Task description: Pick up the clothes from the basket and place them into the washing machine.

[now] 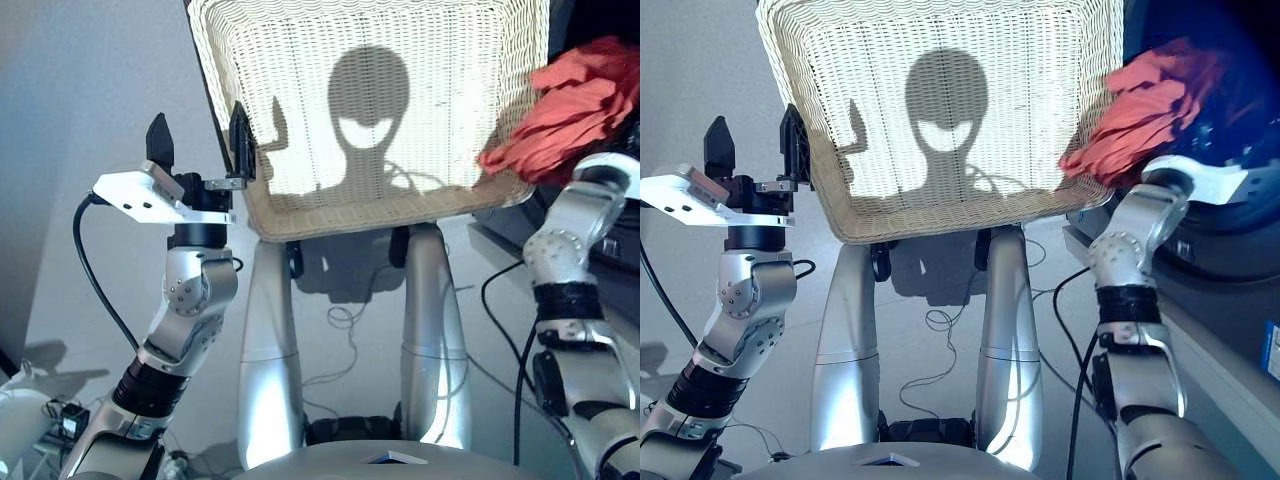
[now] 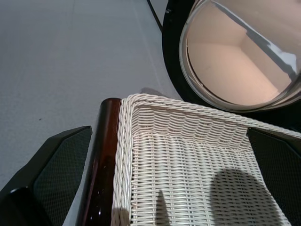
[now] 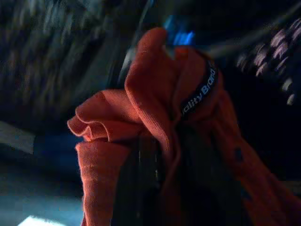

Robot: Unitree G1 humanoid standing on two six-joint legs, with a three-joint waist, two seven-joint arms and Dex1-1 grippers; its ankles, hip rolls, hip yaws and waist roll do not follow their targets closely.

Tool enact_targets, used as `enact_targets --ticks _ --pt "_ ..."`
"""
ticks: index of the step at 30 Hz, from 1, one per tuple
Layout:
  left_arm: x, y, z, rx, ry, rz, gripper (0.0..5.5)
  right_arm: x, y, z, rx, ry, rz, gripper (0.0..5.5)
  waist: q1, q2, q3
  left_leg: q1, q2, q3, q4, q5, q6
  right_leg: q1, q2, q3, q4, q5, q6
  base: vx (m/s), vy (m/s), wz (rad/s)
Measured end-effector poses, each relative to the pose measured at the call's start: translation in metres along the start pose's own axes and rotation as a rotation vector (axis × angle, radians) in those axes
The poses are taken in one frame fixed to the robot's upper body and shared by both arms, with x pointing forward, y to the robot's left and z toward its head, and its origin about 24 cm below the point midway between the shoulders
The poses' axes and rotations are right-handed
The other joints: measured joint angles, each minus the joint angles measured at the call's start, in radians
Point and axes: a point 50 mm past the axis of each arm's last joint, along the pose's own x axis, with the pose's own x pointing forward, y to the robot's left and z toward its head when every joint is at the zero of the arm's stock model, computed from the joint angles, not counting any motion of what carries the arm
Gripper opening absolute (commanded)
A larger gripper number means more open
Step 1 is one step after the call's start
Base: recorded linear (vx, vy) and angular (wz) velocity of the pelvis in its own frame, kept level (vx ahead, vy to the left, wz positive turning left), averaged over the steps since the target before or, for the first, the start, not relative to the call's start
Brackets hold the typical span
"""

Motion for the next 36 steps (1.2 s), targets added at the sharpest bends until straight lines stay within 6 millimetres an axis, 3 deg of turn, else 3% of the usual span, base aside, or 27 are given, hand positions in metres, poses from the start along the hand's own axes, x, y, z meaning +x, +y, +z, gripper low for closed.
enact_targets --ticks 1,7,15,27,28,29,36 --pt "0.000 -0.001 0.001 -0.003 -0.003 -0.004 5.50 0.007 0.000 0.004 -0.010 -0.020 -0.019 0.00 -0.004 0.000 0.000 -0.003 -0.004 -0.003 0.001 0.000 0.000 -0.002 0.000 0.002 0.001 0.000 0.000 0.000 0.000 0.000" --pt "0.001 0.000 0.003 0.013 -0.005 -0.021 5.50 0.035 -0.004 0.022 0.055 -0.079 -0.167 0.00 0.026 0.000 0.000 -0.009 -0.013 0.005 0.003 -0.008 0.012 -0.004 -0.004 0.012 -0.006 0.003 0.005 0.000 0.000 0.000" --pt "0.003 -0.002 0.005 0.015 -0.014 -0.036 5.50 0.066 0.018 0.061 0.050 -0.176 -0.161 0.00 0.039 0.000 0.000 -0.009 -0.020 0.021 0.032 -0.031 0.033 -0.004 -0.009 0.028 0.017 -0.011 0.024 0.000 0.000 0.000" --pt "0.005 -0.003 0.007 0.013 -0.027 -0.038 5.50 0.069 0.018 0.068 0.021 -0.193 -0.263 0.00 0.043 0.000 0.000 -0.013 -0.020 0.021 0.042 -0.039 0.030 -0.004 -0.008 0.034 0.018 -0.013 0.026 0.000 0.000 0.000" --pt "0.006 -0.004 0.007 0.013 -0.029 -0.039 5.50 0.069 0.018 0.068 0.013 -0.196 -0.271 2.05 0.042 0.000 0.000 -0.013 -0.020 0.021 0.042 -0.039 0.030 -0.004 -0.008 0.034 0.018 -0.013 0.026 0.000 0.000 0.000" --pt "0.006 -0.004 0.007 0.012 -0.032 -0.039 5.50 0.069 0.019 0.069 0.001 -0.200 -0.275 5.50 0.042 0.000 0.000 -0.013 -0.020 0.021 0.042 -0.039 0.030 -0.004 -0.008 0.034 0.018 -0.013 0.026 0.000 0.000 0.000" --pt "0.007 -0.009 0.006 0.002 -0.029 -0.054 5.50 0.069 0.019 0.069 -0.020 -0.203 -0.267 5.50 0.042 0.000 0.000 -0.014 -0.020 0.022 0.041 -0.041 0.032 -0.004 -0.008 0.035 0.013 -0.014 0.027 0.000 0.000 0.000"
